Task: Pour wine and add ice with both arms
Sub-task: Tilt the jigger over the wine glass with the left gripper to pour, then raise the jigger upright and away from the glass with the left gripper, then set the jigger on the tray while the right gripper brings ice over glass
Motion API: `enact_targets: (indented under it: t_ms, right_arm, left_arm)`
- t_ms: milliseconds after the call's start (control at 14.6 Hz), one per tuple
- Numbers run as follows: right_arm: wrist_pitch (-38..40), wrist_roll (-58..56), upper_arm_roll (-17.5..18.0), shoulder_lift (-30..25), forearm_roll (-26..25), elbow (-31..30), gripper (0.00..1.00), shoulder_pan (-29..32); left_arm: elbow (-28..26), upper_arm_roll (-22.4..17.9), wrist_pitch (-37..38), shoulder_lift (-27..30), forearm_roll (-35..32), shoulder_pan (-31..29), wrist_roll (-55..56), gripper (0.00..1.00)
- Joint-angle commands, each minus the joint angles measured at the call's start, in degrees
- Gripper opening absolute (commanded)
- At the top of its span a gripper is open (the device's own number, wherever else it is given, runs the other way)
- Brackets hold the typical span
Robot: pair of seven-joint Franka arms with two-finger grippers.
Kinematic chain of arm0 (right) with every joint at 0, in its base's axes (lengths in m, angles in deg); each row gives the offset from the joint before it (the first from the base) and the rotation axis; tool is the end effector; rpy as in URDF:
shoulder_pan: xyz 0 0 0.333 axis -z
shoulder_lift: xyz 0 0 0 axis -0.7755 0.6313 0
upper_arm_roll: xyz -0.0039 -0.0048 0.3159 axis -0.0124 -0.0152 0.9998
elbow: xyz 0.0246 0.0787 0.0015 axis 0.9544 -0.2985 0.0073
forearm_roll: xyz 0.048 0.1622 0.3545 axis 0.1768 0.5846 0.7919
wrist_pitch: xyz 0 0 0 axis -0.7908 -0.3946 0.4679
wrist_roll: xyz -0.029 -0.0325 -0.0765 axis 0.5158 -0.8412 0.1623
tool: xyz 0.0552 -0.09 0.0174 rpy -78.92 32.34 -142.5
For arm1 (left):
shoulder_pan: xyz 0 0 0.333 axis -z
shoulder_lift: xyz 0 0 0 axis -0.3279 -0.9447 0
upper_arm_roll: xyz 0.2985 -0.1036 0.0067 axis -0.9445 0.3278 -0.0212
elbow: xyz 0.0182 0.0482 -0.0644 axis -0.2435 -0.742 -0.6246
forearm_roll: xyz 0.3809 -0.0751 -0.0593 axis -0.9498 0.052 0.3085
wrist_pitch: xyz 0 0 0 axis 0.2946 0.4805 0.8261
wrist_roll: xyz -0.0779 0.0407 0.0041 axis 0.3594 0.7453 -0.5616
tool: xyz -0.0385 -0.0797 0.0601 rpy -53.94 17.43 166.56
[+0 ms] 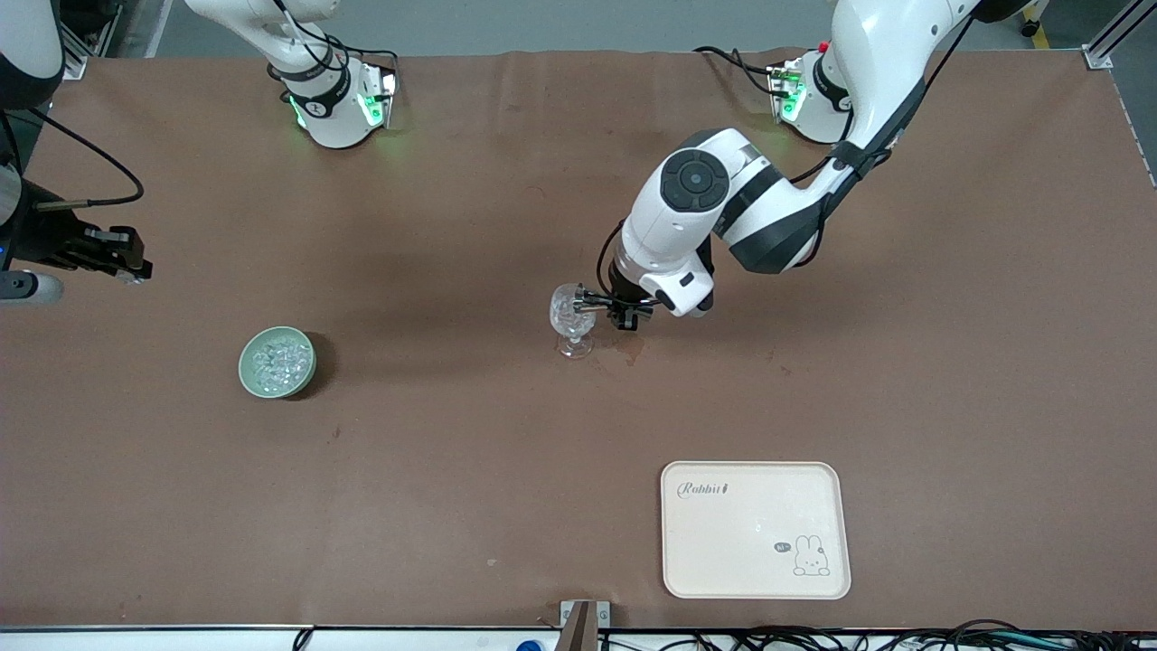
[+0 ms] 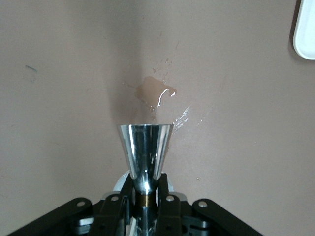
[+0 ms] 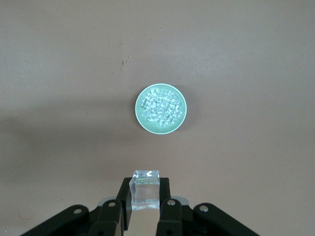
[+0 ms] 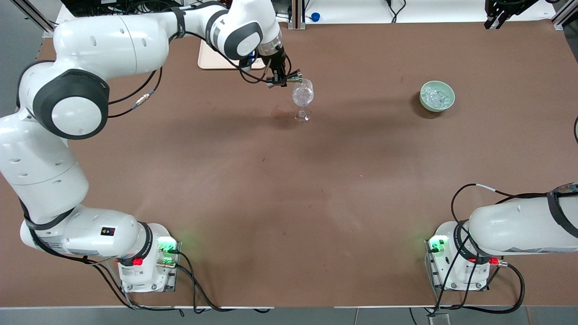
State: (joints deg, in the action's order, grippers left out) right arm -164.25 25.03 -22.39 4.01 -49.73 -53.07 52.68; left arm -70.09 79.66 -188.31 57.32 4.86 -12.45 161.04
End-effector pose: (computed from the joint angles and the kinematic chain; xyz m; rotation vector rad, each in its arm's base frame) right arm 0.5664 -0.0222 0.5820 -3.1184 -0.0369 0.1239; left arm 0.5117 -0.4523 0.3670 2.1735 2.0542 -0.2075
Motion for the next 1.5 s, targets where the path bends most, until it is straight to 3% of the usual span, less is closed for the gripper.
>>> enact_targets:
  t_ms: [0,342,547,957,1435]
  right_arm:
    - [-0.15,0.23,0.43,-1.13,-0.78,-1.14,0.02,0.28]
    - [-0.67,0.23,0.43,-1.04,-0.78,-1.05,0.02,0.28]
    - [-0.76,0.31,0.52,-1.04,-0.78,-1.05,0.02,0.11]
    - [-0.76,0.66,0.60,-1.04,-0.78,-1.05,0.03,-0.07]
    - [-2.07,4.59,0.69,-1.04,-0.78,-0.97,0.03,-3.83]
  left_arm:
    - [0.87,-0.39,1.92,0.61,-2.15,0.78,1.50,0.00]
    - [1.75,-0.04,1.66,-0.96,0.29,-0.45,0.89,0.01]
    - [1.75,0.05,1.13,-0.45,9.59,-1.24,-5.24,0.01]
    - [2.28,4.35,-1.33,-0.18,23.22,-12.74,-22.46,0.01]
    - [6.76,4.18,-1.51,-5.09,45.28,-25.57,-50.22,0.01]
